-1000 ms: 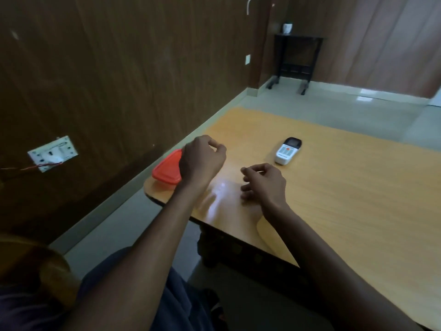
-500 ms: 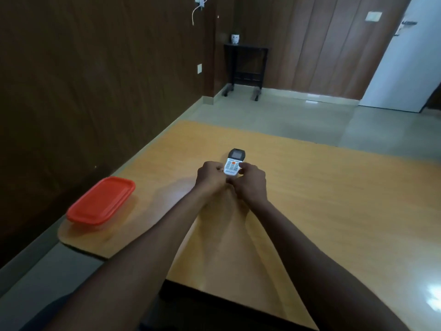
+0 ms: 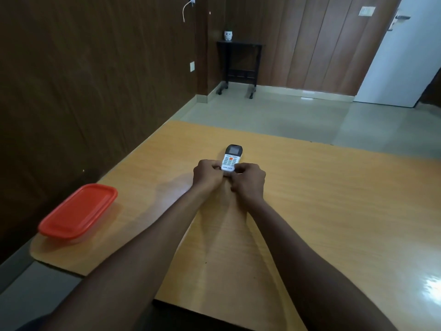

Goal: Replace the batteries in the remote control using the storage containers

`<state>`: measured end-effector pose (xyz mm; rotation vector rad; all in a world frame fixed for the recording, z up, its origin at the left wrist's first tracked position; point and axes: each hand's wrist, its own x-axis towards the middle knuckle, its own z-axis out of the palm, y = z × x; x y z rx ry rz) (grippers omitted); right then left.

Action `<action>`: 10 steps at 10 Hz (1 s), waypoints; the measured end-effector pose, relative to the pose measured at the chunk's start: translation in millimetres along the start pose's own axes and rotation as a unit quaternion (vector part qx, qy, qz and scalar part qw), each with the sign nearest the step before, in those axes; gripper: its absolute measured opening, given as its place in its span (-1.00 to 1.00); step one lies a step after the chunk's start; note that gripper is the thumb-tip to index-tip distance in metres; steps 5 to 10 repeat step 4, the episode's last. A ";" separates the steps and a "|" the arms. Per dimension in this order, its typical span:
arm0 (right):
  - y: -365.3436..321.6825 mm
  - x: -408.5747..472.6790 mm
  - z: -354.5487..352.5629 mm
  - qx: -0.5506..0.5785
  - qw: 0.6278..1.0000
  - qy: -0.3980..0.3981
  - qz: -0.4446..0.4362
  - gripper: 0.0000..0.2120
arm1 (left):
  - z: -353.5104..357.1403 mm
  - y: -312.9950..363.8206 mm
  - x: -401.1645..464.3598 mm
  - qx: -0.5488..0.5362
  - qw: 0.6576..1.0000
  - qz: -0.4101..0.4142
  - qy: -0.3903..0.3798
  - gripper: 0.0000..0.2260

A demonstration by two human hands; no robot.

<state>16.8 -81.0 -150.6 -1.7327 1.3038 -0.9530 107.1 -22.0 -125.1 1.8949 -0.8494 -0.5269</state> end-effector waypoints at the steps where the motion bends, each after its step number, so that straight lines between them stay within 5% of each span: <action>1: -0.8 -0.8 -2.5 0.007 1.000 -0.005 -0.007 -0.72 | 0.7 -1.9 1.9 0.002 1.000 -0.004 -0.001 -0.70; 3: 0.1 -10.0 -24.8 0.004 1.000 -0.004 -0.025 -0.58 | -2.2 4.2 -9.9 -0.025 0.999 -0.012 0.029 -0.55; 10: 1.8 -12.8 -49.4 -0.008 0.999 0.026 -0.045 -0.64 | -2.3 13.2 -24.7 -0.023 0.998 0.025 0.050 -0.63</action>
